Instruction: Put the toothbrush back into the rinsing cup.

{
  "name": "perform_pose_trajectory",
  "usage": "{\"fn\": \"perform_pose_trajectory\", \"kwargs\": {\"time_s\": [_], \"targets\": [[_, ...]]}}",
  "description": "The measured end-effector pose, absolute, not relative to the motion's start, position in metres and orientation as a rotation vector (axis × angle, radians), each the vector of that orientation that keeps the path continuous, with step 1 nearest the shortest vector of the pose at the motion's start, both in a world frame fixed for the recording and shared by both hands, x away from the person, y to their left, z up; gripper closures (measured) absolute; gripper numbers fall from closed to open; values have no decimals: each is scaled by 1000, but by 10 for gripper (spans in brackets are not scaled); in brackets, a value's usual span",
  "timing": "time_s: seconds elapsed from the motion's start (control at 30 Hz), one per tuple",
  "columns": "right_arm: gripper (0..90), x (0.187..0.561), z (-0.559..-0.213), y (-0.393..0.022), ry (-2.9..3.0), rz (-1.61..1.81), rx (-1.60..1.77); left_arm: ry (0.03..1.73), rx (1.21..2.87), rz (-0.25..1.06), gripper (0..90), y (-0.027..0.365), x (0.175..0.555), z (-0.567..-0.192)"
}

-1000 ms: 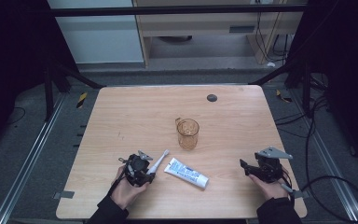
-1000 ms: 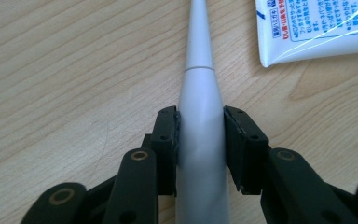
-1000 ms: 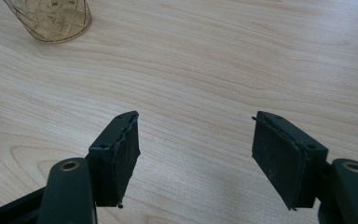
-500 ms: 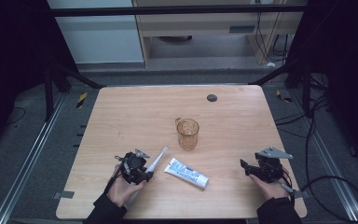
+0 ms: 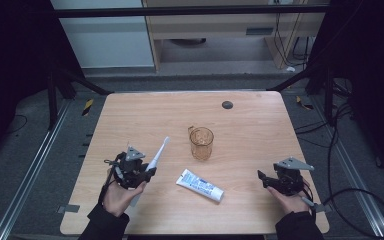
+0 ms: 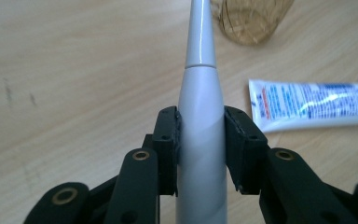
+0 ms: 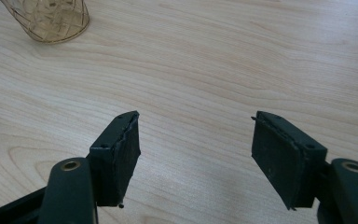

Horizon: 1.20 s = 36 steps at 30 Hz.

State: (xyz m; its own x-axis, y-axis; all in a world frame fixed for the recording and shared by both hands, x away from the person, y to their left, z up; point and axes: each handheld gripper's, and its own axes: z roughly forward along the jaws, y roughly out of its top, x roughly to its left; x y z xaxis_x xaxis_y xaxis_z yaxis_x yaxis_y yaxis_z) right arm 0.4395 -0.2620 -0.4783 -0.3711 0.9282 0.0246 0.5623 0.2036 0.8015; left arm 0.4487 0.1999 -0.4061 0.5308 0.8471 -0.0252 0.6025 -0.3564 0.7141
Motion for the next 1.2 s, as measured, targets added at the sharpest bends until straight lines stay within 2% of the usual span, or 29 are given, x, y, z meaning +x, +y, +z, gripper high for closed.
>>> {"fn": "perform_pose_trajectory", "kwargs": {"time_s": [0.17,0.5,0.87,1.2], "targets": [[322,439,-478,-262,1994,1039,1382,1142,2008,559,665,203,450,-384],[311,438,-478,-264,1962,1033,1365,1089,1863,657,664,189,464,-352],[270,439,-479,-263,1941,1040,1369,1060,1728,754,665,166,483,-341],[247,441,-481,-264,1936,1030,1359,1047,1677,760,664,145,506,-343]]}}
